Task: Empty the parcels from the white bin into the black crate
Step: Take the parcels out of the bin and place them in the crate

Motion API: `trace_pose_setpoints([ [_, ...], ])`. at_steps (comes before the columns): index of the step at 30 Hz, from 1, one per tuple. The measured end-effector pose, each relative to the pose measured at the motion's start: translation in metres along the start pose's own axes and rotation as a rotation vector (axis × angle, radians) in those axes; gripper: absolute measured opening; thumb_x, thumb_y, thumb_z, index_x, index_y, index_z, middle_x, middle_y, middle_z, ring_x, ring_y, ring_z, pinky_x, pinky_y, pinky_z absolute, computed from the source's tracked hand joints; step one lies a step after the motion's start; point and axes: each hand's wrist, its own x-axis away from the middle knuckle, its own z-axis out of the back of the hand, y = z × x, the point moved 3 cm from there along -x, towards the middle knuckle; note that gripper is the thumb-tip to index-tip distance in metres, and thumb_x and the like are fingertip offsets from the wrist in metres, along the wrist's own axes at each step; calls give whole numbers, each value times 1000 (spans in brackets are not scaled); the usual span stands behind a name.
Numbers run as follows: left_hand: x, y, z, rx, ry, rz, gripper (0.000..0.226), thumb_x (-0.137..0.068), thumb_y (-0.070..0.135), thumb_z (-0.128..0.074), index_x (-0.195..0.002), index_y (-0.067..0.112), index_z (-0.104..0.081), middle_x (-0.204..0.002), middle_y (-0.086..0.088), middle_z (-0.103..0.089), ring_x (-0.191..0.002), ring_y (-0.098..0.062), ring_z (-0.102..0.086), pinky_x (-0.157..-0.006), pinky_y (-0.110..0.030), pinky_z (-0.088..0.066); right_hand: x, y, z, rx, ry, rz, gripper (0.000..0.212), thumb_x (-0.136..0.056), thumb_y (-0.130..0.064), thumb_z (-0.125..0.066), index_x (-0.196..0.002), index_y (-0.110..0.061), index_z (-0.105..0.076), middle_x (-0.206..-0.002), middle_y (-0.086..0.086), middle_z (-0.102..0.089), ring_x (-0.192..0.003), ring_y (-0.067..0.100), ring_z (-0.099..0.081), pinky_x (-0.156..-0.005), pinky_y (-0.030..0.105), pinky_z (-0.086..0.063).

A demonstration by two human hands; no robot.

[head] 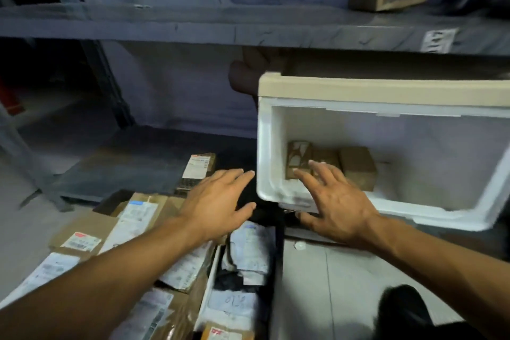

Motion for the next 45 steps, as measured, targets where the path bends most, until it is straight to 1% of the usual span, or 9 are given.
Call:
trace_pose_setpoints([
  [5, -31, 63, -3, 68, 15, -141, 65, -98, 48, -50, -156, 27, -30, -156, 7, -39, -143, -15, -35, -112, -32, -35, 15, 51, 6, -6, 25, -96, 86, -92, -60, -54, -161, -31, -11, -168, 9, -10, -154, 31, -10, -123, 44, -22],
  [10, -57, 102, -16, 58, 13, -178, 63, -98, 44, -51, -155, 24, -32, -155, 4, -41, -141, -18, -37, -111, -34, -37, 14, 73, -6, -53, 36, -146, 84, -92, -59, -55, -160, -31, -14, -167, 9, -13, -153, 33, -13, -121, 46, -25],
  [19, -115, 124, -54, 89, -7, -59, 56, -102, 43, -46, -152, 21, -37, -151, -2, -46, -135, -23, -45, -105, -37, -43, -10, 128, -38, -157, 6, -270, 73, -97, -59, -49, -158, -28, -21, -165, 8, -19, -152, 31, -17, -119, 48, -28],
  [25, -168, 135, -83, 52, -61, 4, 48, -98, 46, -49, -141, 23, -47, -137, -4, -56, -123, -27, -53, -98, -40, -49, -55, 174, -53, -230, 7, -419, 65, -95, -51, -56, -148, -22, -32, -152, 15, -32, -138, 39, -31, -111, 48, -37],
  [28, -193, 141, -101, 47, -127, 12, 44, -96, 46, -48, -134, 24, -50, -130, -7, -57, -116, -31, -56, -95, -44, -51, -82, 193, -60, -221, -12, -465, 68, -95, -48, -58, -152, -21, -31, -153, 14, -28, -137, 39, -31, -111, 46, -38],
  [32, -218, 149, -118, 46, -180, 0, 54, -97, 42, -49, -147, 24, -42, -149, -10, -45, -130, -33, -49, -102, -42, -46, -116, 212, -71, -256, 40, -530, 77, -88, -53, -60, -151, -21, -29, -145, 14, -36, -129, 41, -40, -100, 46, -41],
  [35, -226, 151, -128, 2, -199, -3, 49, -98, 42, -48, -142, 19, -48, -140, -11, -54, -123, -33, -55, -97, -41, -47, -133, 219, -84, -343, 43, -651, 86, -83, -61, -66, -150, -21, -29, -139, 13, -40, -125, 40, -44, -90, 43, -41],
  [40, -231, 148, -131, 31, -205, 50, 46, -98, 45, -51, -140, 28, -50, -140, -7, -54, -126, -29, -53, -100, -37, -44, -148, 228, -104, -398, 37, -779, 102, -76, -65, -75, -153, -16, -28, -140, 16, -40, -126, 40, -47, -95, 43, -44],
  [45, -229, 142, -128, 46, -238, 69, 43, -99, 43, -51, -137, 24, -54, -129, -6, -59, -114, -25, -57, -92, -34, -45, -152, 237, -105, -448, 131, -809, 104, -77, -57, -75, -157, -23, -17, -148, 18, -35, -131, 43, -42, -99, 46, -43],
])
